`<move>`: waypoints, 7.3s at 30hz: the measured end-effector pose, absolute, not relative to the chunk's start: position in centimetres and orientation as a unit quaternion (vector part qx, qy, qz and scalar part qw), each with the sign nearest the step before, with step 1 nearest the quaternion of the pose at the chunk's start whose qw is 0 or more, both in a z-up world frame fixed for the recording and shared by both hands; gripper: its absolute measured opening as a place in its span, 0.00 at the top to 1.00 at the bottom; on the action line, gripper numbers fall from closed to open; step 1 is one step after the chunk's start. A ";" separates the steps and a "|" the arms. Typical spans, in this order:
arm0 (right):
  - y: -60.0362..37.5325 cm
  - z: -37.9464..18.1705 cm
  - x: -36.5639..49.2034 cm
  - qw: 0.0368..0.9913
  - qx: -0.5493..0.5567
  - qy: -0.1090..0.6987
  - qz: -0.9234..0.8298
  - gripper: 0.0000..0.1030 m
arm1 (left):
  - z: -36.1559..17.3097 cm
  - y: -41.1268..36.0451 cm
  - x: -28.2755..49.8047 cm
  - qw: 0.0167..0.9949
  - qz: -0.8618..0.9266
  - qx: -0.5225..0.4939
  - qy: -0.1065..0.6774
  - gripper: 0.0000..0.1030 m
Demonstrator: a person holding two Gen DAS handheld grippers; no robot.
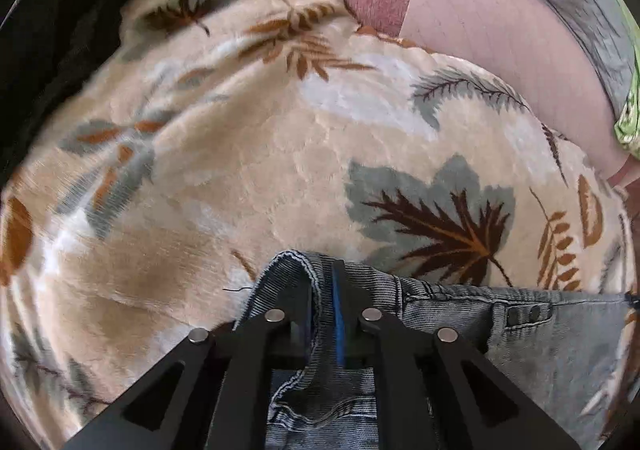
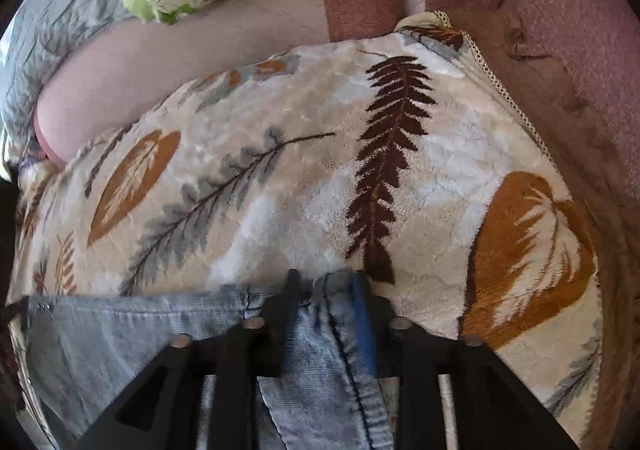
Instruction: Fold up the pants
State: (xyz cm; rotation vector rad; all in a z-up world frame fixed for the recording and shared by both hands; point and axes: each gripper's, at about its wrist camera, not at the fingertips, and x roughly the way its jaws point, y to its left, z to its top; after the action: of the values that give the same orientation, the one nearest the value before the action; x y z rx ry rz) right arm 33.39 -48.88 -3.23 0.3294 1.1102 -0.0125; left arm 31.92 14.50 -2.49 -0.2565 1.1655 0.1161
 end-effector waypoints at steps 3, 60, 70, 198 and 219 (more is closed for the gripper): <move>-48.5 -4.6 33.9 0.826 0.155 0.541 0.002 0.54 | -2.5 14.5 32.0 0.826 0.055 -0.127 0.547 0.90; -45.0 -5.5 7.8 0.847 -0.010 0.530 -0.022 0.72 | -0.6 11.1 2.5 0.865 0.000 -0.003 0.502 0.25; -42.8 0.6 2.1 0.855 0.116 0.499 0.084 0.32 | 1.4 9.8 1.5 0.864 0.021 0.037 0.502 0.20; -52.4 -11.7 -9.6 0.758 0.557 0.338 0.021 0.69 | 2.7 -17.7 4.5 0.893 -0.109 0.017 0.437 0.03; -52.3 -11.7 -9.1 0.768 0.548 0.331 0.028 0.66 | -4.4 -23.5 8.1 0.850 -0.044 0.152 0.503 0.01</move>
State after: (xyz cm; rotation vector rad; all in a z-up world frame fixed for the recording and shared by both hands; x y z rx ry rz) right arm -9.10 -52.27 -11.72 1.1887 0.7184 0.0602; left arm 8.09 -23.54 -4.45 0.3192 1.0590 -0.0926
